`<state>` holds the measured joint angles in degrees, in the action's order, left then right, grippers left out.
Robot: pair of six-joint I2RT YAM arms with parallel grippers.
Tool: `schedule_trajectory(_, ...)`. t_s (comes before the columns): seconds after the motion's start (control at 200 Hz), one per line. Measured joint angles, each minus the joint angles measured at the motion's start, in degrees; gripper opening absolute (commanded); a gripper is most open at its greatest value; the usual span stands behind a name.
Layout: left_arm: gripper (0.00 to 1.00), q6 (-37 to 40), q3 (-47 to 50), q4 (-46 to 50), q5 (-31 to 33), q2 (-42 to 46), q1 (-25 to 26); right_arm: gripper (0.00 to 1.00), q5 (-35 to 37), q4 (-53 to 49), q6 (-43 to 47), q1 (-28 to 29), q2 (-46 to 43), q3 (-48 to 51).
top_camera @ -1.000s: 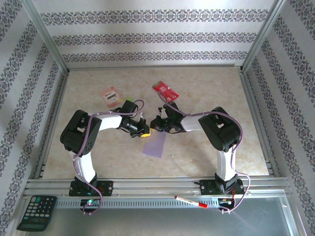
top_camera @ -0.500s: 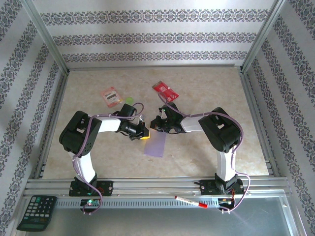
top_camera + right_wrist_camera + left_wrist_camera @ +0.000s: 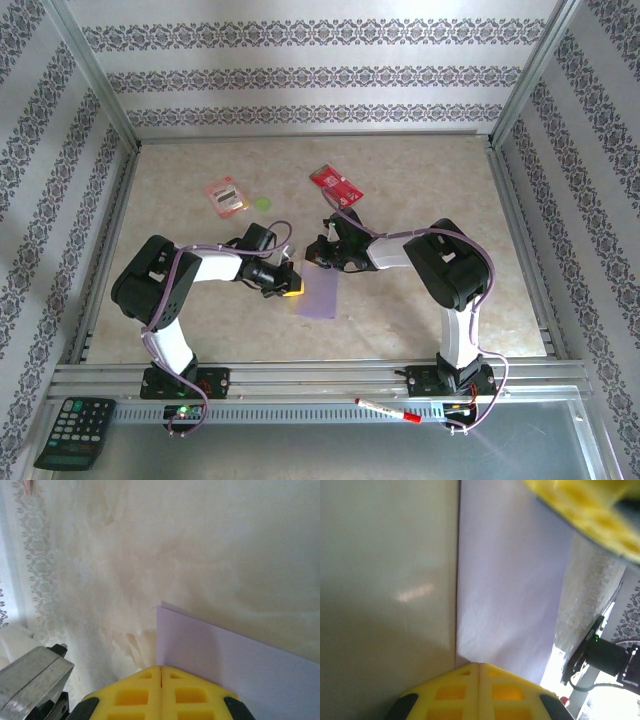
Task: Fold a paper plane with a square sheet of paper (pick it up from the middle)
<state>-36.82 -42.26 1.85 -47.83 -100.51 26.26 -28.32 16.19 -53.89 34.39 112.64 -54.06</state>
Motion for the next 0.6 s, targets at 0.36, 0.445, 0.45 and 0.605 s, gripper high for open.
schedule_trajectory(0.36,0.02,-2.7,5.0,-3.1,0.5,3.5,2.9,0.0,0.3,0.3,-0.2,0.0,-0.1,0.2)
schedule_trajectory(0.445,0.01,-3.5,6.2,-3.9,0.8,4.5,3.8,0.0,0.4,0.4,-0.2,0.0,-0.1,0.2)
schedule_trajectory(0.45,0.01,-3.6,6.3,-3.9,0.8,4.5,3.8,0.0,0.4,0.4,-0.2,0.0,-0.1,0.2)
schedule_trajectory(0.605,0.02,-4.9,8.3,-5.2,1.1,6.0,5.0,0.0,0.4,0.4,-0.3,0.0,-0.1,0.2)
